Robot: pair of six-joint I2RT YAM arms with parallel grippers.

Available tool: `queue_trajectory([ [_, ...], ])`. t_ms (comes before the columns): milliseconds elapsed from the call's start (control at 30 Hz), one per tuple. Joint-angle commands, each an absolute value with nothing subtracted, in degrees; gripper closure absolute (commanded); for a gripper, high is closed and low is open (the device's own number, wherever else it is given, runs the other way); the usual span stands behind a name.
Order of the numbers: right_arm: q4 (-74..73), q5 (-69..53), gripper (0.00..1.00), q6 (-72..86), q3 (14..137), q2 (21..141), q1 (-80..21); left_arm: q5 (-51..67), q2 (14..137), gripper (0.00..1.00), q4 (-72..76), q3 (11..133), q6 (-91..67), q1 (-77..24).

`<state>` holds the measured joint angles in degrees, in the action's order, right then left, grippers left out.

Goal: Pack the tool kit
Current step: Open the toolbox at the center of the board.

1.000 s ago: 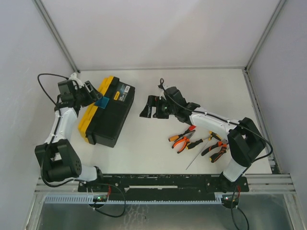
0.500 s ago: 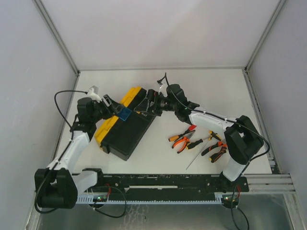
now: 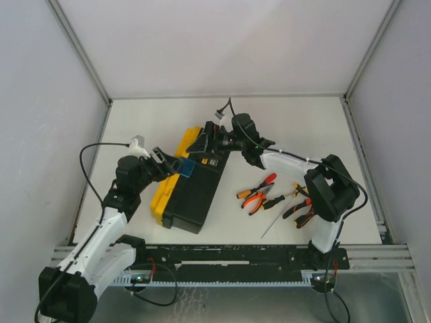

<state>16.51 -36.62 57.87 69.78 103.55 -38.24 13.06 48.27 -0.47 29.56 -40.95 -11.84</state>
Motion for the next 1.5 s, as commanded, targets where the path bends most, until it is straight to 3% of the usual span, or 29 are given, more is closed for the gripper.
queue_trajectory([
  [0,6.82,-34.85,0.15,50.81,72.07,103.23,-36.67,15.43,45.28,0.25,-1.80,27.60,-45.45,-18.24],
  [167,-0.21,-32.96,0.15,45.70,71.78,97.69,-36.33,6.44,38.60,0.18,-8.17,29.82,-42.61,-18.32],
  [367,5.04,-32.91,0.19,50.71,64.56,91.61,-36.93,-2.11,36.87,0.15,-14.32,33.73,-36.71,-16.62],
  [567,21.37,-33.73,0.24,63.36,57.49,93.59,-39.59,13.32,40.78,0.15,-6.62,29.39,-38.19,-4.91],
  [800,39.53,-30.68,0.32,75.81,54.37,100.91,-42.80,29.02,48.42,0.15,14.17,20.91,-46.78,-3.42],
  [933,53.79,-30.24,0.39,82.53,52.13,105.97,-44.19,33.38,51.35,0.26,20.55,18.16,-48.20,-3.42],
  [1067,61.43,-30.50,0.60,85.04,52.63,108.52,-44.99,35.49,51.35,0.47,18.97,18.06,-46.08,-3.51],
  [1200,57.14,-31.09,0.75,81.59,54.11,106.78,-45.38,33.02,49.51,0.55,15.41,18.03,-43.28,-4.66],
  [1333,42.63,-30.92,0.88,73.41,58.47,102.63,-47.10,26.70,49.65,0.64,6.13,22.39,-36.26,-10.38],
  [1400,36.85,-29.76,0.99,70.48,60.20,101.38,-48.21,23.52,50.55,0.69,3.24,23.94,-34.27,-13.12],
  [1467,33.22,-29.04,1.00,68.97,61.20,100.60,-48.76,21.03,50.99,0.74,3.10,24.25,-34.12,-15.00],
])
